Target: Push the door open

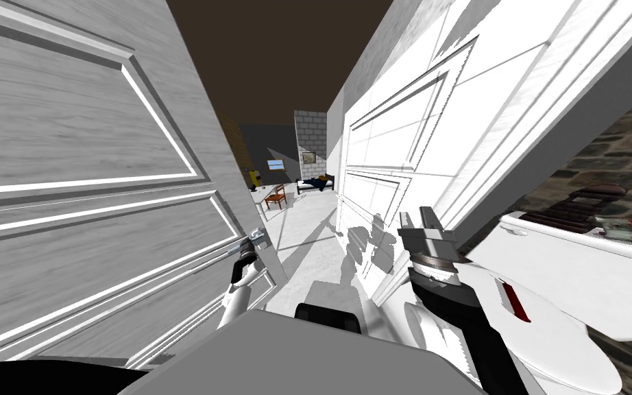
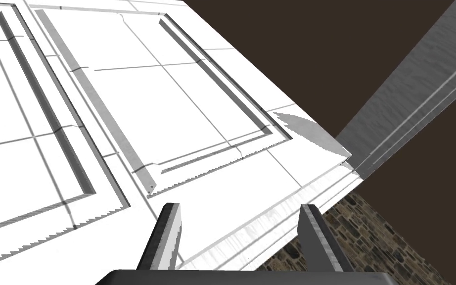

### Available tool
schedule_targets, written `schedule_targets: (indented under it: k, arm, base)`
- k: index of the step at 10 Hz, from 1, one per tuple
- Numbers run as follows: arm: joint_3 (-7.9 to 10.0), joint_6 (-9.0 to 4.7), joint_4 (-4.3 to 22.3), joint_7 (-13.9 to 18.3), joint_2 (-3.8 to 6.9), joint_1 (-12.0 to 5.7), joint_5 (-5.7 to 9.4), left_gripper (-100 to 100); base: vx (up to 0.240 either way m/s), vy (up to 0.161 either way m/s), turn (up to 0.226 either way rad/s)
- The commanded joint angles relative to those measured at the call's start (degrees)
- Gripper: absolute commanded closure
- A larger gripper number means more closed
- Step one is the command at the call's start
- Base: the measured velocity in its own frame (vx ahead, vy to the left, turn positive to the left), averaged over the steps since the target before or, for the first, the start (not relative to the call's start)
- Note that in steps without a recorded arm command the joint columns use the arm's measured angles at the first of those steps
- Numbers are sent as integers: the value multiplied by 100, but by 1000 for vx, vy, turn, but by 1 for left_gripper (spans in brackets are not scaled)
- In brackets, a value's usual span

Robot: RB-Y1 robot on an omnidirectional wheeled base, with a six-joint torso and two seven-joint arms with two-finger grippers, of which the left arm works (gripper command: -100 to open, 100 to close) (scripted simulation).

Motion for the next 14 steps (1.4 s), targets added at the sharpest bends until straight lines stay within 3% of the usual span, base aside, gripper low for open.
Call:
schedule_targets:
  k: [1, 3, 4, 9, 14]
  arm:
    - [161, -22, -77, -131, 1, 53, 158, 100]
    - [319, -16, -142, -269, -65, 114, 329, 100]
    - [304, 71, -196, -261, -99, 105, 272, 100]
    - [731, 30, -292, -428, -37, 163, 425, 100]
    - [1134, -12, -376, -582, -150, 211, 562, 100]
  base:
    - [180, 24, -32]
    - [185, 12, -18]
    - [76, 12, 24]
    - [171, 55, 36]
    - [199, 75, 38]
